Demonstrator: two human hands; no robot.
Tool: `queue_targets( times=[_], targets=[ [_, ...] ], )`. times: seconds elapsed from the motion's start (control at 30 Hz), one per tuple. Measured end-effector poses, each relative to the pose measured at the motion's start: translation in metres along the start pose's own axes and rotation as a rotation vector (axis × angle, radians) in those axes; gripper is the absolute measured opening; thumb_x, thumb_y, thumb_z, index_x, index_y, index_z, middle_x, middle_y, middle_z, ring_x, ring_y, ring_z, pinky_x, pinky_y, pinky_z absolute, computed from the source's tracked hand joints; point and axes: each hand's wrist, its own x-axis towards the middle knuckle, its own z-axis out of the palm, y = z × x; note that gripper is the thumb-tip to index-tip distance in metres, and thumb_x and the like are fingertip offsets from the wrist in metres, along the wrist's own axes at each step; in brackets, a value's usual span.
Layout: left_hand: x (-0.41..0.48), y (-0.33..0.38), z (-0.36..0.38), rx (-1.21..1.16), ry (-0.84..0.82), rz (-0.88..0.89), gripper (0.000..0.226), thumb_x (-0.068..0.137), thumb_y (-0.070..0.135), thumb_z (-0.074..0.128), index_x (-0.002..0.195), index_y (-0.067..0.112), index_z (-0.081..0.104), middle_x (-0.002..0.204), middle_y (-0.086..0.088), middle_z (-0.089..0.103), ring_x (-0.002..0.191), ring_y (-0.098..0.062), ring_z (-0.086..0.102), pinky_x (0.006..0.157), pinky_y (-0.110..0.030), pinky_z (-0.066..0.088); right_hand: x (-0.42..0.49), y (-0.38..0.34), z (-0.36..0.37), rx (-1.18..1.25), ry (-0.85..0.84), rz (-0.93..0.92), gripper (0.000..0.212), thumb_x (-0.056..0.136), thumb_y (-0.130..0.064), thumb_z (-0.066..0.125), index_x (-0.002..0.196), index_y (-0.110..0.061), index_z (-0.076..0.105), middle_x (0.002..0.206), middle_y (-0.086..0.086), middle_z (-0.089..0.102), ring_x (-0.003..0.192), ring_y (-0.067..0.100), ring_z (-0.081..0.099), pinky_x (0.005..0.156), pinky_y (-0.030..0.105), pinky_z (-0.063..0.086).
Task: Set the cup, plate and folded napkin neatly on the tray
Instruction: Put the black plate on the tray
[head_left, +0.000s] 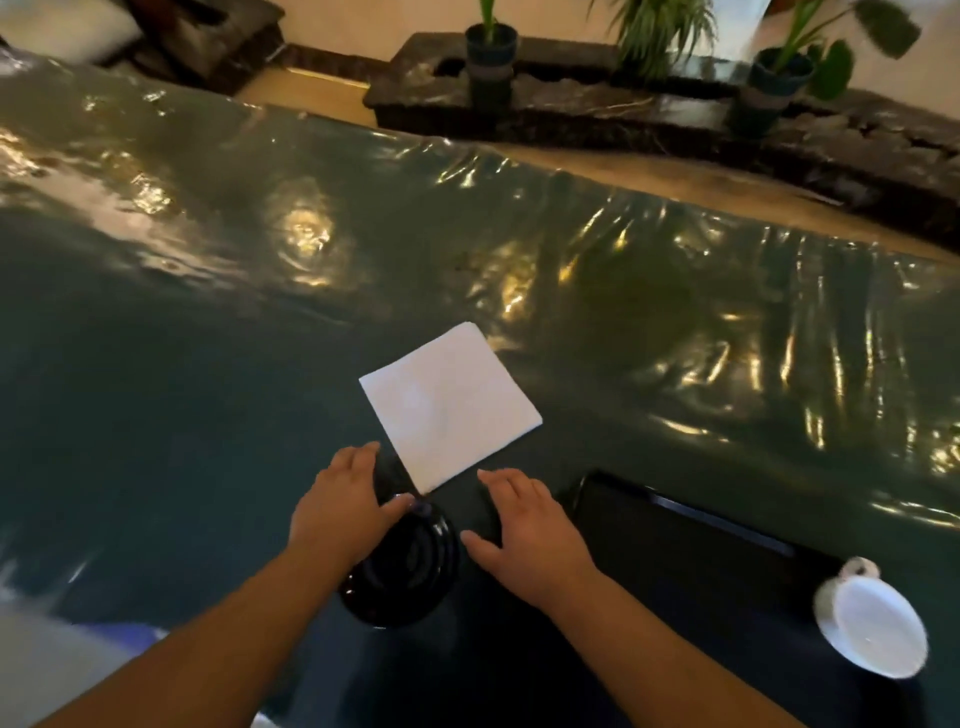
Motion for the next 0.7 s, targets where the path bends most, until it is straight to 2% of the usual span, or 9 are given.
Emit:
queue_targets(
  times=[0.13, 0.23, 0.33, 0.43, 0.57, 0.63, 0.7],
  targets=[
    [-0.004, -0.027, 0.002, -0.079, -0.136, -0.110, 0.070, 0.081, 0.072, 0.063, 0.136, 0.032, 0.046, 0.125, -0.002, 0.061, 0.102, -0.026, 0.064, 0.078, -0.038, 0.053, 0.009, -0.030, 0.024, 0.289, -0.090, 0.191, 0.079, 0.088, -0.060, 0.064, 0.153, -0.028, 0.032, 0.149, -0.001, 0.042, 0.130, 0.023, 0.049, 0.103, 0.036, 0.045],
    [-0.012, -0.037, 0.010, -0.182, -0.244, -0.117, 0.051, 0.083, 0.067, 0.065, 0.119, 0.034, 0.052, 0.098, 0.008, 0.064, 0.083, -0.014, 0.063, 0.066, -0.032, 0.051, 0.014, -0.042, 0.036, 0.495, -0.115, 0.369, 0.081, 0.085, -0.054, 0.072, 0.152, -0.028, 0.035, 0.137, 0.000, 0.051, 0.119, 0.020, 0.057, 0.097, 0.034, 0.050],
    [-0.021, -0.040, 0.017, -0.317, -0.203, -0.134, 0.042, 0.081, 0.061, 0.069, 0.113, 0.039, 0.054, 0.093, 0.014, 0.066, 0.081, -0.008, 0.064, 0.071, -0.033, 0.056, 0.015, -0.049, 0.038, 0.682, -0.157, 0.457, 0.077, 0.081, -0.049, 0.076, 0.147, -0.029, 0.042, 0.117, -0.005, 0.059, 0.107, 0.017, 0.063, 0.092, 0.038, 0.057],
    [-0.027, -0.029, 0.014, -0.424, -0.157, -0.122, 0.034, 0.082, 0.053, 0.070, 0.111, 0.041, 0.056, 0.094, 0.014, 0.069, 0.082, -0.006, 0.066, 0.073, -0.035, 0.058, 0.010, -0.045, 0.033, 0.710, -0.109, 0.433, 0.073, 0.074, -0.051, 0.075, 0.140, -0.032, 0.050, 0.126, -0.002, 0.061, 0.109, 0.014, 0.063, 0.095, 0.038, 0.056],
    [-0.033, 0.008, 0.006, -0.563, -0.120, -0.064, 0.034, 0.084, 0.042, 0.073, 0.113, 0.041, 0.055, 0.097, 0.013, 0.069, 0.083, -0.004, 0.067, 0.069, -0.028, 0.055, -0.007, -0.023, 0.010, 0.756, 0.053, 0.442, 0.056, 0.087, -0.034, 0.076, 0.138, -0.027, 0.054, 0.122, -0.008, 0.062, 0.110, 0.007, 0.061, 0.091, 0.023, 0.051],
    [-0.036, 0.033, 0.007, -0.621, -0.119, -0.045, 0.040, 0.085, 0.037, 0.074, 0.117, 0.042, 0.051, 0.097, 0.012, 0.068, 0.082, -0.005, 0.068, 0.066, -0.027, 0.054, -0.019, -0.006, -0.002, 0.778, 0.129, 0.482, 0.055, 0.090, -0.031, 0.075, 0.140, -0.024, 0.054, 0.126, -0.008, 0.061, 0.116, 0.008, 0.059, 0.095, 0.025, 0.050],
    [-0.039, 0.059, 0.012, -0.680, -0.141, -0.037, 0.040, 0.085, 0.028, 0.073, 0.119, 0.038, 0.054, 0.100, 0.011, 0.069, 0.085, -0.006, 0.068, 0.071, -0.031, 0.058, -0.034, 0.014, -0.012, 0.783, 0.200, 0.530, 0.056, 0.090, -0.031, 0.074, 0.142, -0.023, 0.053, 0.132, -0.007, 0.057, 0.121, 0.009, 0.055, 0.097, 0.025, 0.046]
  ],
)
